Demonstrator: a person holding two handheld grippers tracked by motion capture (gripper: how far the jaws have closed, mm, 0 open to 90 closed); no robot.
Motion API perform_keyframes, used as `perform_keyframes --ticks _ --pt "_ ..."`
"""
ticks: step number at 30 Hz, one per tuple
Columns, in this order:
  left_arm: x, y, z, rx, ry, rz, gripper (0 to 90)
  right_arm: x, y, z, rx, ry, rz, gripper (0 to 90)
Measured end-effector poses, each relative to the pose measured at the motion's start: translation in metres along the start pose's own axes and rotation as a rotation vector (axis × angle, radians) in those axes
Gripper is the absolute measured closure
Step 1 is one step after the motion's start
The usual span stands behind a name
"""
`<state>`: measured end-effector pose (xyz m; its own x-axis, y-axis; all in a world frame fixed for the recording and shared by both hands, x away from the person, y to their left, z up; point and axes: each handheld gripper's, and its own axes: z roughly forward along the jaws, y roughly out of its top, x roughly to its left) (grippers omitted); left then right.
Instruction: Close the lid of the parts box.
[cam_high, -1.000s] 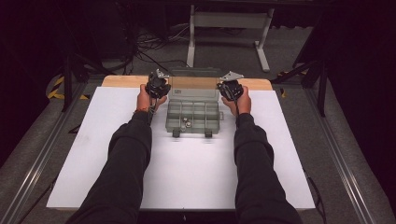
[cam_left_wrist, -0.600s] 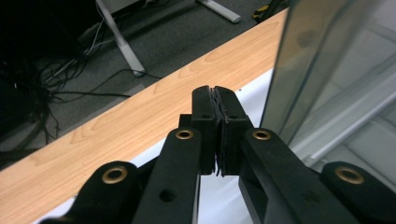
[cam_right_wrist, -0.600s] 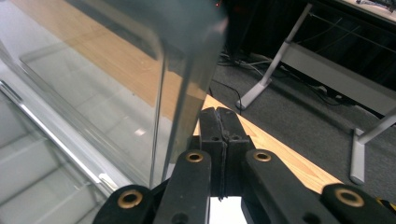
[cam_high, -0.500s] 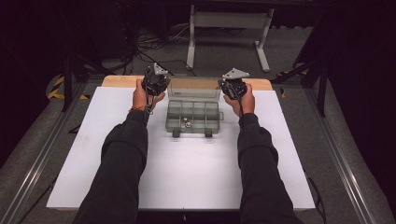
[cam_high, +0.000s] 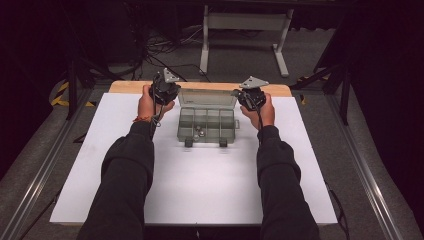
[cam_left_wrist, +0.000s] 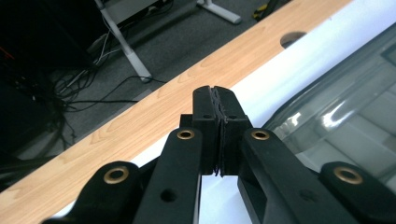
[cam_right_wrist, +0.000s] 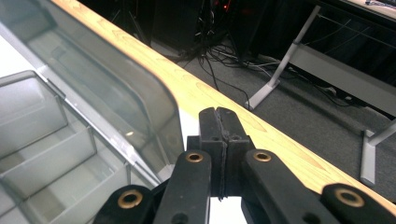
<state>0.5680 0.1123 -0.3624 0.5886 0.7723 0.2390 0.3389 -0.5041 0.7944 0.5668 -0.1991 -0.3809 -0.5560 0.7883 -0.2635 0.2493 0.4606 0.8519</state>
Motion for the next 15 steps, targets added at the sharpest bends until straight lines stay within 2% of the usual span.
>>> perform_keyframes --ticks 5,10,15 --pt "-0.003 -0.002 -0.004 0.012 0.005 0.009 88.8 0.003 0.001 -0.005 0.008 0.001 -0.013 90.0" --pt "-0.007 -0.006 -0.009 0.017 0.008 0.043 88.5 0.006 0.003 -0.012 0.008 0.009 -0.029 90.0" --pt "-0.01 -0.006 -0.013 0.008 -0.007 0.039 88.4 0.008 0.003 -0.017 0.008 0.013 -0.037 90.0"
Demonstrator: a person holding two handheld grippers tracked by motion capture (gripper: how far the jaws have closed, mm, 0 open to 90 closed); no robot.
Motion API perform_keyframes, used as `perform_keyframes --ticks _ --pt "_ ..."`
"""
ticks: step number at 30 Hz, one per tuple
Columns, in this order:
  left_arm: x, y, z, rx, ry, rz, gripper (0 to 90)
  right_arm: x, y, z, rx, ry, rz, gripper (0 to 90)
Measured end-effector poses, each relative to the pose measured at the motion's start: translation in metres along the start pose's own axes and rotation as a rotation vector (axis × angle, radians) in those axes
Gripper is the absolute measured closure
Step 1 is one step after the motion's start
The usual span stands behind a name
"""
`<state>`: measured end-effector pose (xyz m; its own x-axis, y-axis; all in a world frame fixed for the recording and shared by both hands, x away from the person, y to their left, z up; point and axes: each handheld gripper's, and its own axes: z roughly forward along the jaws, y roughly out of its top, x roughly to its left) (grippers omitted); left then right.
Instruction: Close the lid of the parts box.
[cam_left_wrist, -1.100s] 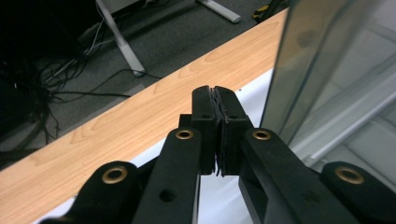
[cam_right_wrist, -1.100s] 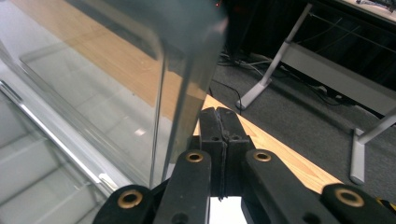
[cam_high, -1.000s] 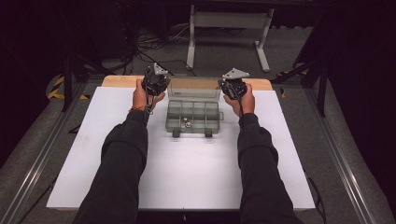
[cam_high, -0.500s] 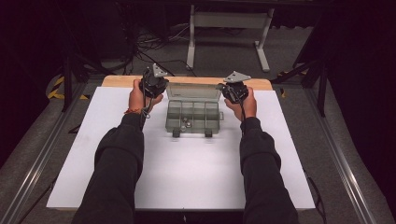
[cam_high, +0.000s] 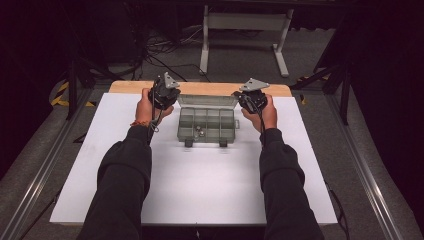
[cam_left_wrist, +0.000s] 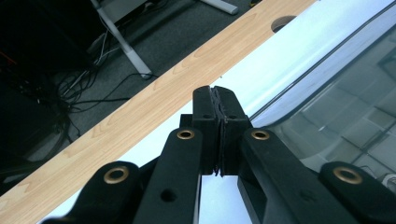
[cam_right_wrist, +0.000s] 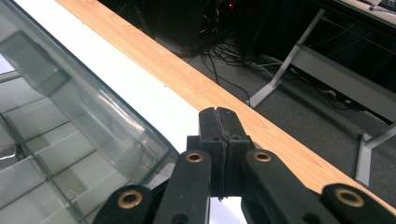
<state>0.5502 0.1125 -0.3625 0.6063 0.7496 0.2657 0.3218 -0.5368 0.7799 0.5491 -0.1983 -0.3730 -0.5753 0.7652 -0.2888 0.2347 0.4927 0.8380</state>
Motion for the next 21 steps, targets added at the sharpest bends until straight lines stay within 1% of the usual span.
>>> perform_keyframes --ticks 2,5,6,7,10,12,13,14,16,17,18,19,21 --pt "-0.001 0.001 -0.003 -0.002 0.002 0.012 88.1 0.001 -0.001 -0.002 0.001 0.005 -0.003 90.0" --pt "-0.004 0.003 -0.008 -0.007 -0.01 0.023 88.1 0.003 0.0 -0.006 -0.002 0.013 -0.012 90.0" --pt "-0.005 0.003 -0.009 -0.012 -0.005 0.029 88.0 0.004 0.001 -0.007 -0.006 0.018 -0.011 90.0" --pt "-0.007 0.003 -0.011 -0.016 -0.017 0.026 88.0 0.005 0.002 -0.009 -0.008 0.021 -0.015 90.0" --pt "-0.011 0.002 -0.015 -0.012 -0.017 0.042 88.0 0.008 0.002 -0.014 -0.007 0.029 -0.022 90.0" --pt "-0.013 0.001 -0.018 -0.012 -0.025 0.042 88.0 0.01 0.0 -0.017 -0.009 0.035 -0.016 90.0" --pt "-0.015 0.0 -0.02 -0.004 -0.018 0.055 88.0 0.01 -0.001 -0.018 -0.009 0.037 -0.014 90.0" --pt "-0.015 0.0 -0.02 -0.004 -0.018 0.055 88.0 0.01 -0.001 -0.018 -0.009 0.037 -0.014 90.0" --pt "-0.017 -0.001 -0.023 -0.008 -0.039 0.056 88.0 0.012 -0.003 -0.021 -0.007 0.049 -0.016 90.0" --pt "-0.017 -0.002 -0.024 -0.009 -0.038 0.068 88.0 0.013 -0.004 -0.023 -0.006 0.055 -0.018 90.0" --pt "-0.019 -0.003 -0.024 -0.001 -0.044 0.066 88.1 0.014 -0.005 -0.025 -0.01 0.062 -0.018 90.0" --pt "-0.02 -0.003 -0.024 0.005 -0.044 0.074 88.1 0.016 -0.006 -0.027 -0.011 0.073 -0.022 90.0" --pt "-0.023 -0.005 -0.025 0.004 -0.054 0.073 88.2 0.017 -0.008 -0.028 0.0 0.075 -0.028 90.0"
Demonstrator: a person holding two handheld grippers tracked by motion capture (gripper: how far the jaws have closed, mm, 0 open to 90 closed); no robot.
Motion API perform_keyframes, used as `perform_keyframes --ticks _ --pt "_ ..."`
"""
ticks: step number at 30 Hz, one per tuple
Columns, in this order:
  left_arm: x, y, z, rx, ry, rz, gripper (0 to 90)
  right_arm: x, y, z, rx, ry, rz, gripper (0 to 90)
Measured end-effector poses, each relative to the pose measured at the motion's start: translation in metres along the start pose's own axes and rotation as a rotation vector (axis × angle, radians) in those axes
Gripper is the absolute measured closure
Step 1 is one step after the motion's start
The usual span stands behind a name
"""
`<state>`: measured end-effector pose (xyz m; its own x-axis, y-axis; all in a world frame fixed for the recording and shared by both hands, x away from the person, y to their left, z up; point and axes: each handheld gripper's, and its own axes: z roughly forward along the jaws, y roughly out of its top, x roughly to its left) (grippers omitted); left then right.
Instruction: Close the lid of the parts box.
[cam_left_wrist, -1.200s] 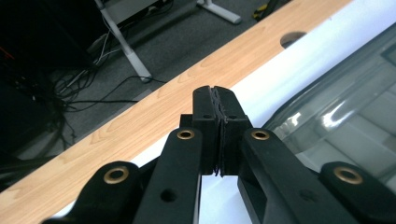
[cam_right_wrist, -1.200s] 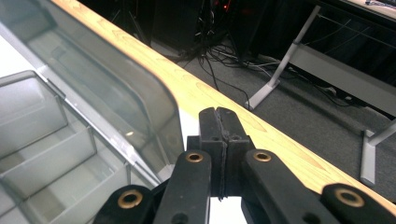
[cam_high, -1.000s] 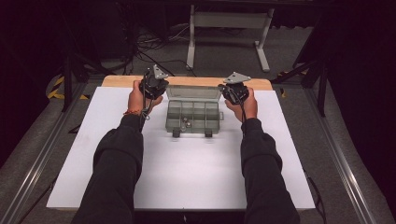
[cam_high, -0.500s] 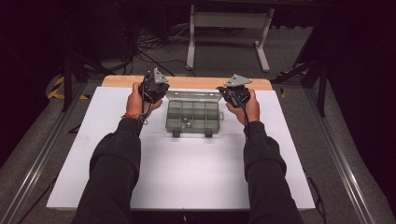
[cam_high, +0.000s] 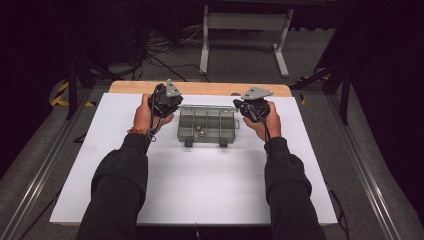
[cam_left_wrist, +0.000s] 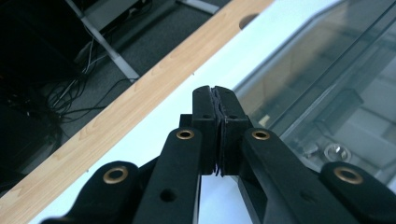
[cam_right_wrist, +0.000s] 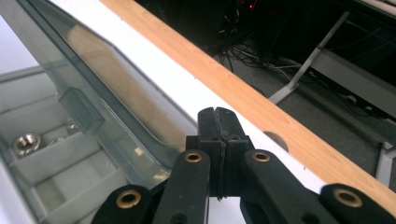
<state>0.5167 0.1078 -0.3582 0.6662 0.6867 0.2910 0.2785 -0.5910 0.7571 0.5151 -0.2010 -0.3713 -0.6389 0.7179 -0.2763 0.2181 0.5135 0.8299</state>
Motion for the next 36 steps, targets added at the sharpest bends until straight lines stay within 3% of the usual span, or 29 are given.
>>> perform_keyframes --ticks 6,13,20,36 --pt "-0.01 -0.011 0.001 0.011 -0.03 0.007 88.2 0.002 -0.011 -0.004 0.009 0.018 0.015 90.0" --pt "-0.019 -0.028 0.002 0.023 -0.058 0.01 88.4 0.013 -0.022 -0.007 0.024 0.066 0.001 90.0" --pt "-0.027 -0.034 0.004 0.03 -0.083 0.017 88.8 0.024 -0.025 -0.006 0.039 0.096 -0.016 90.0" --pt "-0.041 -0.05 0.009 0.057 -0.116 0.033 89.7 0.04 -0.042 -0.007 0.077 0.115 -0.022 90.0"
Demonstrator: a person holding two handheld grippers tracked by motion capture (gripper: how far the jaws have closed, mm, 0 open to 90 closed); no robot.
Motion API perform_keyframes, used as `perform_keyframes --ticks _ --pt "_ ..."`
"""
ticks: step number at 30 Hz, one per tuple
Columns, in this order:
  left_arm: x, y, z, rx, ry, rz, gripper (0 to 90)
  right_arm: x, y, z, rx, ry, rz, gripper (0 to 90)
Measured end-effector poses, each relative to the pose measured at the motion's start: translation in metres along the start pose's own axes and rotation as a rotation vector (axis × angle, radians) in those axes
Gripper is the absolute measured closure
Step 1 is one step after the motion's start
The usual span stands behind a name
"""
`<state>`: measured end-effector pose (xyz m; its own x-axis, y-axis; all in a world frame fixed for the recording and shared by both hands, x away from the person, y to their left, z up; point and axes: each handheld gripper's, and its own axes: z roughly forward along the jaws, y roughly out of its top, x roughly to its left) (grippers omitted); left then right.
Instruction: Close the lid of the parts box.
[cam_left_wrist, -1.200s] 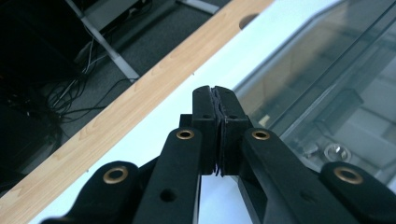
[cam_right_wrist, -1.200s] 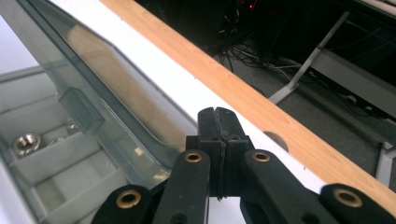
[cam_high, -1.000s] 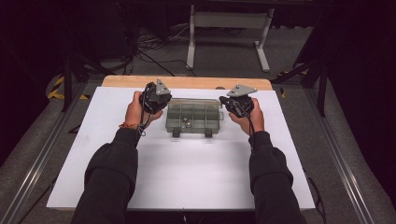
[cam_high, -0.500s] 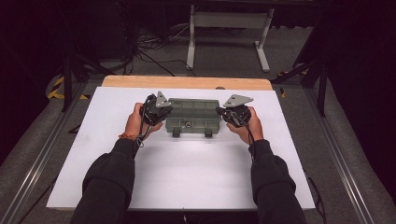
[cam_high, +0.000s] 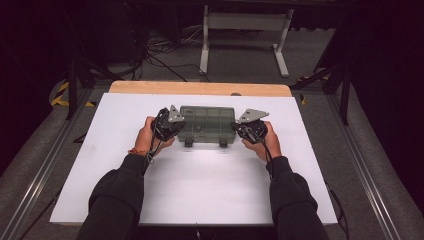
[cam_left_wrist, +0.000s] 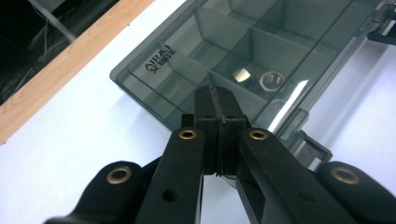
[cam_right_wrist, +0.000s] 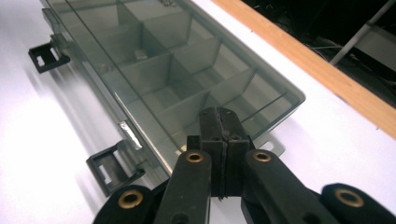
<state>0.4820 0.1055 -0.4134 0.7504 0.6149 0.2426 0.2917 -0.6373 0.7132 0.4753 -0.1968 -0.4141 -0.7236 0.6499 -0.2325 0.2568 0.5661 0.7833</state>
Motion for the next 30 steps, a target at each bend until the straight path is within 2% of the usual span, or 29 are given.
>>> perform_keyframes --ticks 7,14,15,20,27,30 --pt "-0.004 -0.006 0.002 -0.007 -0.008 -0.005 89.9 0.007 -0.006 0.001 -0.005 0.003 0.018 90.0" --pt "-0.006 -0.013 0.003 -0.045 -0.019 -0.04 89.9 0.016 -0.01 0.0 -0.019 -0.009 0.038 90.0" --pt "-0.006 -0.014 0.002 -0.044 -0.017 -0.03 89.9 0.016 -0.01 0.0 -0.022 -0.012 0.04 90.0" --pt "-0.009 -0.014 0.003 -0.05 -0.011 -0.037 89.9 0.018 -0.011 -0.001 -0.027 -0.021 0.039 90.0" --pt "-0.012 -0.013 0.002 -0.05 0.009 -0.007 89.9 0.018 -0.013 -0.004 -0.03 -0.019 0.04 90.0" --pt "-0.012 -0.012 0.0 -0.062 0.012 -0.007 89.9 0.018 -0.013 -0.005 -0.031 -0.026 0.035 90.0"
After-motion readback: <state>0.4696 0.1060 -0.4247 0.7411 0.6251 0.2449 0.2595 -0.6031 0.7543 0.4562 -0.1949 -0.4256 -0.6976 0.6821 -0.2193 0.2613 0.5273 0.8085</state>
